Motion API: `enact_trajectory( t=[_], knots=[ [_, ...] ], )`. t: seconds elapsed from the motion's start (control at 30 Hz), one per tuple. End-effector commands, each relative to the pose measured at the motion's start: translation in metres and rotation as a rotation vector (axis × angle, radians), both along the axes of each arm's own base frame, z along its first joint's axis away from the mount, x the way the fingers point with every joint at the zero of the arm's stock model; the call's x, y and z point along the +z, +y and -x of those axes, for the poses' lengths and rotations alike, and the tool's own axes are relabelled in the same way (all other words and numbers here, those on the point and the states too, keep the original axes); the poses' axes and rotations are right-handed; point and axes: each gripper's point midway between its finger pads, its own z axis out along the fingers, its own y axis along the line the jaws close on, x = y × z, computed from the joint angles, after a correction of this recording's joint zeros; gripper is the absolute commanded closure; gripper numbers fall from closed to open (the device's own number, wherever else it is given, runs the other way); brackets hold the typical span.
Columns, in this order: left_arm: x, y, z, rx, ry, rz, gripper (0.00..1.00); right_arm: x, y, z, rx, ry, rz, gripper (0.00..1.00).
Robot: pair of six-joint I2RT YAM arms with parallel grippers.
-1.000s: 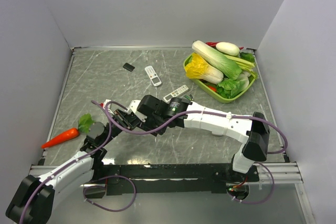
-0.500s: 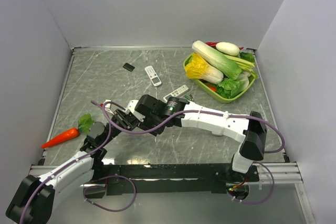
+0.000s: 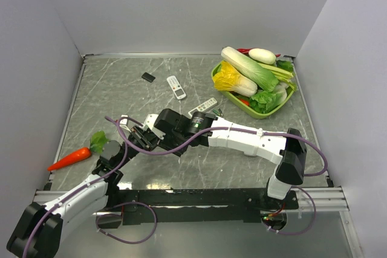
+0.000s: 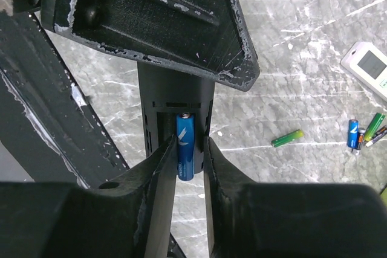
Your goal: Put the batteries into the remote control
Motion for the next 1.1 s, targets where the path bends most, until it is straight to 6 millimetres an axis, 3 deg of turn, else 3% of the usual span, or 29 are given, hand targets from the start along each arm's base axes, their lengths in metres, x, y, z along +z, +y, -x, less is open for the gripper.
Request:
enact_trajectory(
  t=[0.0, 0.2, 0.43, 0.63, 0.93, 1.07],
  knots=[
    [-0.014, 0.0, 0.022, -0.063, 0.018, 0.049, 0.99, 0.008, 0.015, -0.01, 0.0, -0.055, -0.045, 0.73],
    [-0.013, 0.0, 0.024, -0.071, 0.028, 0.067, 0.99, 0.014, 0.013, -0.009, 0.001, -0.062, -0.062, 0.7],
    [-0.025, 0.001, 0.02, -0.048, 0.083, 0.041, 0.99, 0.033, 0.015, -0.001, 0.025, -0.047, -0.14, 0.57],
    [-0.031, 0.002, 0.018, -0.034, 0.131, 0.038, 0.99, 0.039, 0.013, 0.0, 0.017, -0.053, -0.157, 0.55],
    [-0.044, 0.004, 0.017, -0.021, 0.186, 0.028, 0.99, 0.078, 0.006, 0.008, 0.019, -0.075, -0.283, 0.5],
    [-0.043, 0.003, 0.017, -0.02, 0.186, 0.027, 0.99, 0.082, -0.001, 0.014, 0.028, -0.068, -0.319, 0.5]
  ],
)
